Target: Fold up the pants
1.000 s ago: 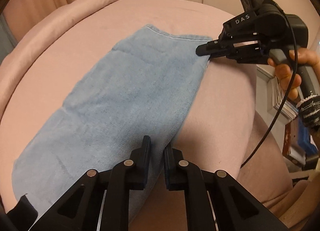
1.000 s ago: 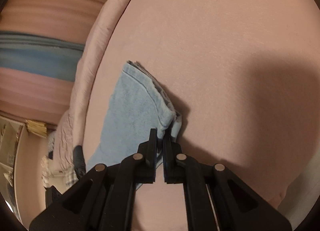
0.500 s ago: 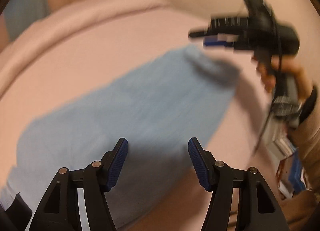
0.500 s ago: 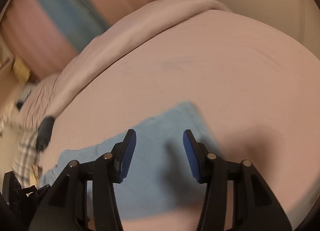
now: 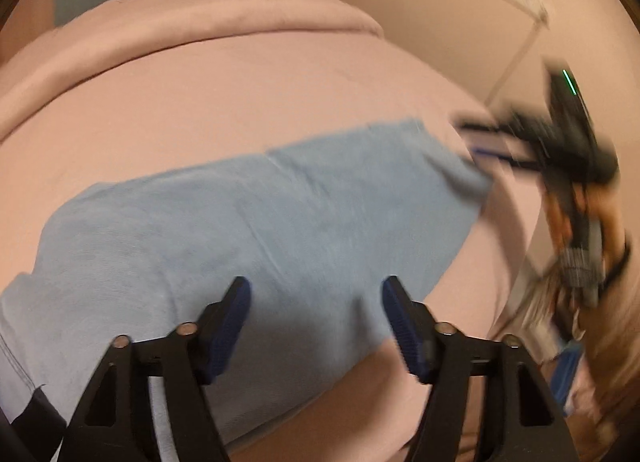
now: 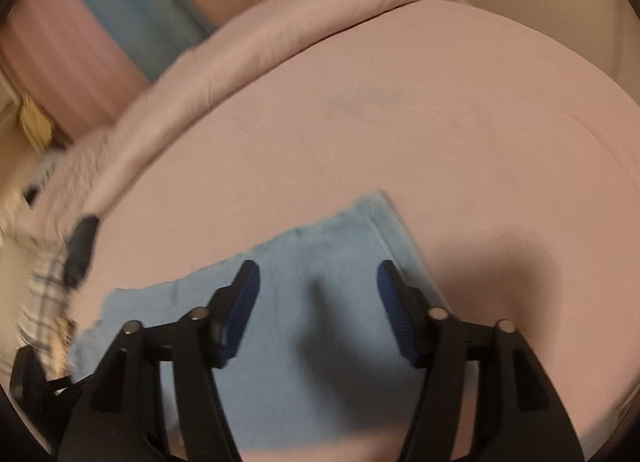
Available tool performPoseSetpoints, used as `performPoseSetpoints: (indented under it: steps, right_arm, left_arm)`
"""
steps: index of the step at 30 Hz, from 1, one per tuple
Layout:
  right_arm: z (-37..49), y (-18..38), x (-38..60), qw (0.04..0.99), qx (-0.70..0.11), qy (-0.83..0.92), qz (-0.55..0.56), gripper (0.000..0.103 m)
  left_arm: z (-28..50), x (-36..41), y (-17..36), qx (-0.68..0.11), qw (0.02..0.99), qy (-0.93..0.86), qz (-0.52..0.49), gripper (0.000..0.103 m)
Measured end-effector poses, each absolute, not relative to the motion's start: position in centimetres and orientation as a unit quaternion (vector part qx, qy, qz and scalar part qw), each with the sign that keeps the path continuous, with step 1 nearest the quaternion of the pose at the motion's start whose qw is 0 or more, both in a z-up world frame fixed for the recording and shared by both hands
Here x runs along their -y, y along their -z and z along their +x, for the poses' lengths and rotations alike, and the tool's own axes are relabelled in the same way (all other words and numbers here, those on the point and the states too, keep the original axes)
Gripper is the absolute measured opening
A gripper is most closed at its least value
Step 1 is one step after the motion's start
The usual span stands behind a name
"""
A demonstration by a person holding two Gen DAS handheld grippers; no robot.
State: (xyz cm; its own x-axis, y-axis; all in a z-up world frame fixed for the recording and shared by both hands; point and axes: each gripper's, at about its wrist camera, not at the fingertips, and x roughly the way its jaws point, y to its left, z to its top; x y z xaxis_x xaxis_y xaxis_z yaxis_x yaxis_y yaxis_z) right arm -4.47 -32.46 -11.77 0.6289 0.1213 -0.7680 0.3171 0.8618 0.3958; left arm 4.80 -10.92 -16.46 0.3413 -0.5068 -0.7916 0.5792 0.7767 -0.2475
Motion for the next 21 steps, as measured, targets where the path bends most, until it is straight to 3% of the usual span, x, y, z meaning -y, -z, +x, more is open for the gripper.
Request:
performPoseSetpoints:
  steps: [8,18,21]
  right_arm:
    - [-14.3,14.6,33.9,0.825,-0.415,0.059,0.379,0.066]
    - [-13.2,16.6,32.7,0.824,-0.381,0.078,0.411,0.064]
    - [-13.0,16.2,33.1,0.831,-0.372,0.084,0.404,0.051]
  left_arm:
    - [7.9,9.8,17.5,-0.492,0.809,0.312,-0.084,0.073]
    - [7.2,10.1,17.5,-0.511,0.787,0.328,-0.109,0.073]
    - [7.9,11.0,18.3,-0.528,0.773,0.333,-0.114,0.073]
